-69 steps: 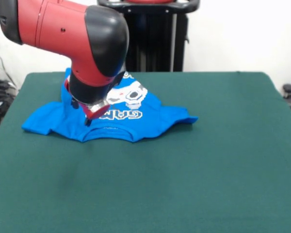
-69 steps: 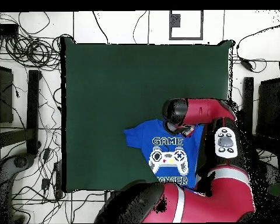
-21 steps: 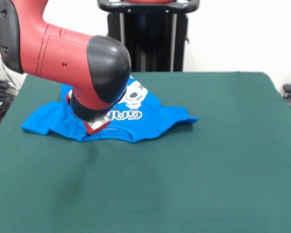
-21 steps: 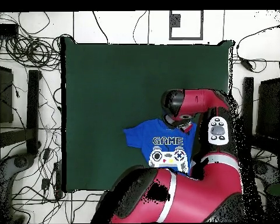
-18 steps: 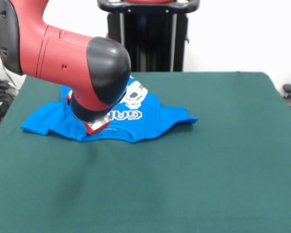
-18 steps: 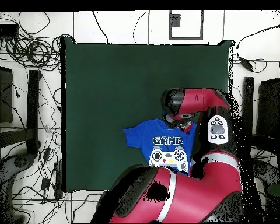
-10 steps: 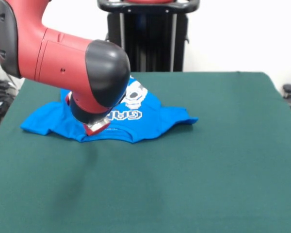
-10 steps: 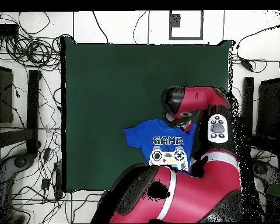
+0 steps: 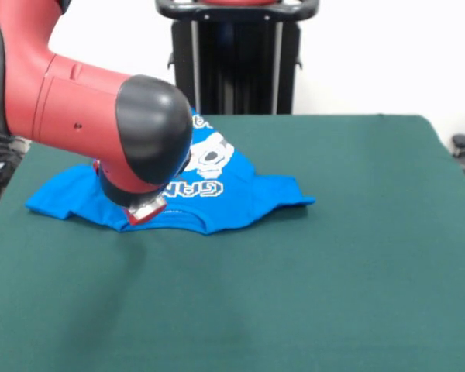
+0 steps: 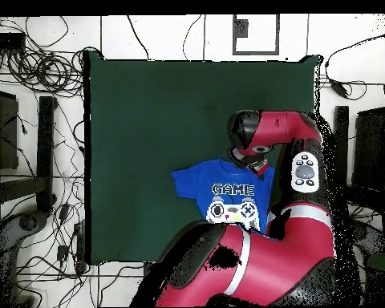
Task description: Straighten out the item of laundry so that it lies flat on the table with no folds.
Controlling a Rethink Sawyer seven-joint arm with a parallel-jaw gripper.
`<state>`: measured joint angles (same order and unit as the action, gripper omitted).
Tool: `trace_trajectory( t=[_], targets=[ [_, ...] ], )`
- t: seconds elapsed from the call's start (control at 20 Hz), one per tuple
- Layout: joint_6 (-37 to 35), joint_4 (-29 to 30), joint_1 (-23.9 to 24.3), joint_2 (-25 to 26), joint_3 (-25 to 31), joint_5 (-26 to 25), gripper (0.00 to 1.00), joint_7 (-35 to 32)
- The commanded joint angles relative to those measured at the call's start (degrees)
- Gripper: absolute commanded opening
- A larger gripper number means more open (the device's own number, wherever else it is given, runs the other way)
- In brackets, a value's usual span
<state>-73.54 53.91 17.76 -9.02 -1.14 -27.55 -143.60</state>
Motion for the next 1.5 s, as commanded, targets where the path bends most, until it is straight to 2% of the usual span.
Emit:
trace_trajectory(
  t=[0.05,0.3,0.75,1.3,1.5],
  targets=[
    [6.5,-9.9,1.1,3.9,9.4,-5.1,1.00,25.1],
    [5.4,-12.8,2.3,5.1,10.4,-5.8,1.00,29.0],
    [8.2,-9.0,2.1,3.2,8.0,-4.8,1.00,29.7],
    [8.3,-8.9,2.2,2.6,7.5,-5.2,1.00,30.3],
    [8.3,-10.3,3.0,2.8,7.7,-5.9,1.00,32.8]
  ],
)
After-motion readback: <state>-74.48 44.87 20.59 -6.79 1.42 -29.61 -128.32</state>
